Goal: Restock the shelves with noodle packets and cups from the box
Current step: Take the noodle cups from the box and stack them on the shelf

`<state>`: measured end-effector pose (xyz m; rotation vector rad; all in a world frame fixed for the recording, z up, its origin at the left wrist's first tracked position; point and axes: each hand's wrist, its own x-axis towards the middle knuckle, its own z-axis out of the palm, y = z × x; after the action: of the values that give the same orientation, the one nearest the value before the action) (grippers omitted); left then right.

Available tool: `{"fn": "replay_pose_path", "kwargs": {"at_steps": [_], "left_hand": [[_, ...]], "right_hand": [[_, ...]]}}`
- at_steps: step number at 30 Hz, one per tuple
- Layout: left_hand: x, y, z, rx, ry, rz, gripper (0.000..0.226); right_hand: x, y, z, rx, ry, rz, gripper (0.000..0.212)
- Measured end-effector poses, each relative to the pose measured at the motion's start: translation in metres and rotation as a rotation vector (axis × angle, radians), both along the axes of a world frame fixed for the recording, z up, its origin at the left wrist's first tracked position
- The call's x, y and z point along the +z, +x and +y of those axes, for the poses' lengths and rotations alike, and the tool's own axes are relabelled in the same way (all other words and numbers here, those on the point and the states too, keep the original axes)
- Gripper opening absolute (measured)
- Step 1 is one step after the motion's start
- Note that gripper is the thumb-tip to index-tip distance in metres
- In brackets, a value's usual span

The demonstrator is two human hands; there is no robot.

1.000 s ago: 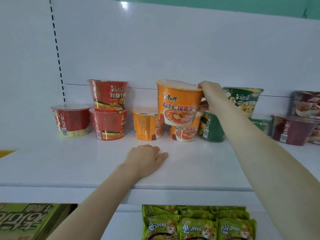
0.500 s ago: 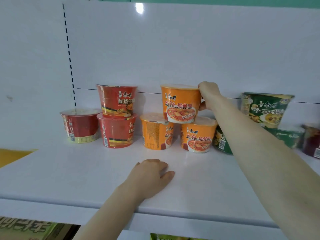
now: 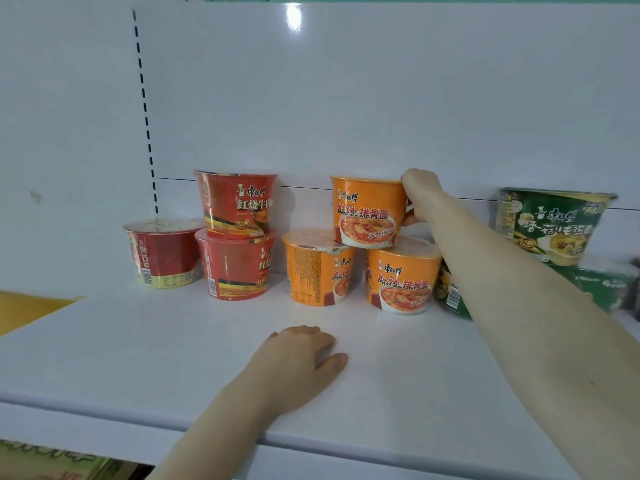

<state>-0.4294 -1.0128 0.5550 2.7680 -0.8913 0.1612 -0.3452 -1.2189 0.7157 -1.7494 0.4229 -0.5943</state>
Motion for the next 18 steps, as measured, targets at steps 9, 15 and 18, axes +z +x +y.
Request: {"fn": "replay_pose_path", "kwargs": {"at_steps": [9,15,18], "left_hand": [[0.001,-0.002,0.000,-0.003,-0.011,0.001,0.048],[0.001,-0.001,-0.001,-0.009,-0.013,-0.016,0.048],[0.000,0.000,0.000,-0.012,-0.015,-0.031,0.048]], "right_hand": [[0.001,-0.001,0.001,-0.004,-0.009,0.008,0.028],[-0.001,-0.002,-0.002,0.007,-0.017,0.010,0.059],[0.002,-0.008,-0.006,-0.054,-0.051,-0.029,0.058]]}}
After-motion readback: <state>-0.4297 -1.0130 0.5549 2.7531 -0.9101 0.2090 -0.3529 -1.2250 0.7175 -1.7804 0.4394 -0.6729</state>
